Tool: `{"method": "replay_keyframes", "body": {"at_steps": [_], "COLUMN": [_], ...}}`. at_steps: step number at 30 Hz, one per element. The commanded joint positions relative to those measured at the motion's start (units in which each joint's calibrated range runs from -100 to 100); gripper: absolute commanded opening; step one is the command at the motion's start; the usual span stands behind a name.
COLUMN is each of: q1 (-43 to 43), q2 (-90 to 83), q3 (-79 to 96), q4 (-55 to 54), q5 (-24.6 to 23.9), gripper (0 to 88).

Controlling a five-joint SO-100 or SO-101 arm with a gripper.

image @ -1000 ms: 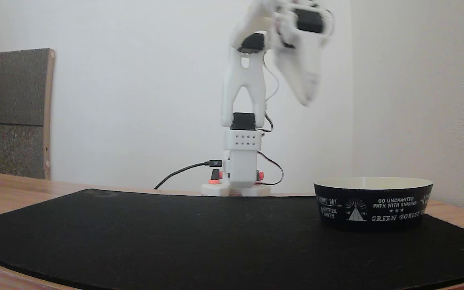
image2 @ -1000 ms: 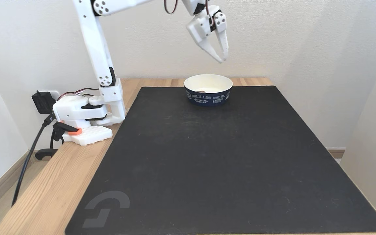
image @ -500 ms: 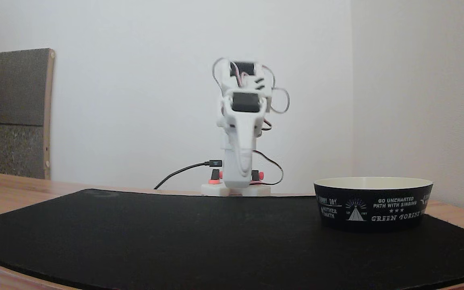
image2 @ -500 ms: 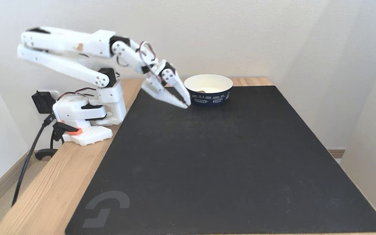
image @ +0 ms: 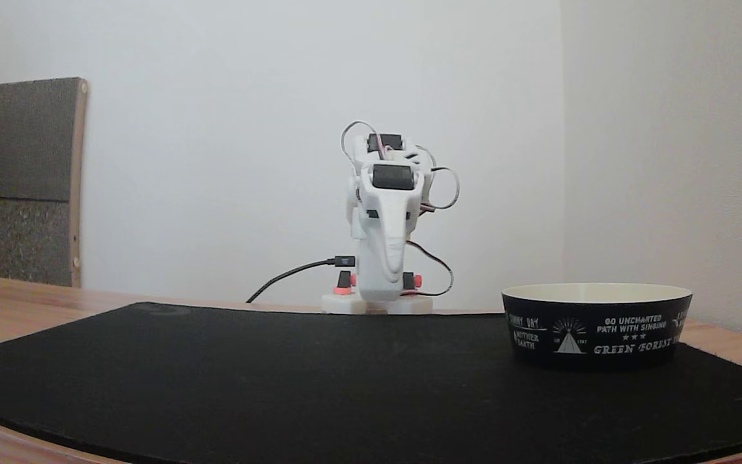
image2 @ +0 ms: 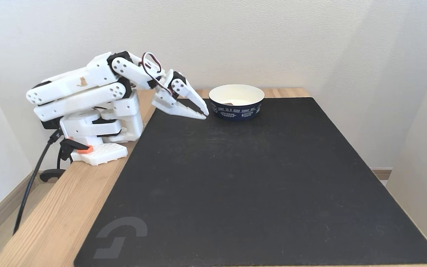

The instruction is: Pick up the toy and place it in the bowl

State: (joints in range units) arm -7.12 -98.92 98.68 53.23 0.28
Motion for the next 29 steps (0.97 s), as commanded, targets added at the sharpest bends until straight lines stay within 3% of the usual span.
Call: {"method": "replay_keyframes", "body": {"at_steps": [1, 29], "q1": [-0.4, 2.1], "q2": [-0.7, -0.4], "q3": [0.7, 0.7], "q4": [0.1, -0.1], "q5": [0.2, 0.1], "gripper": [2.5, 2.5]}}
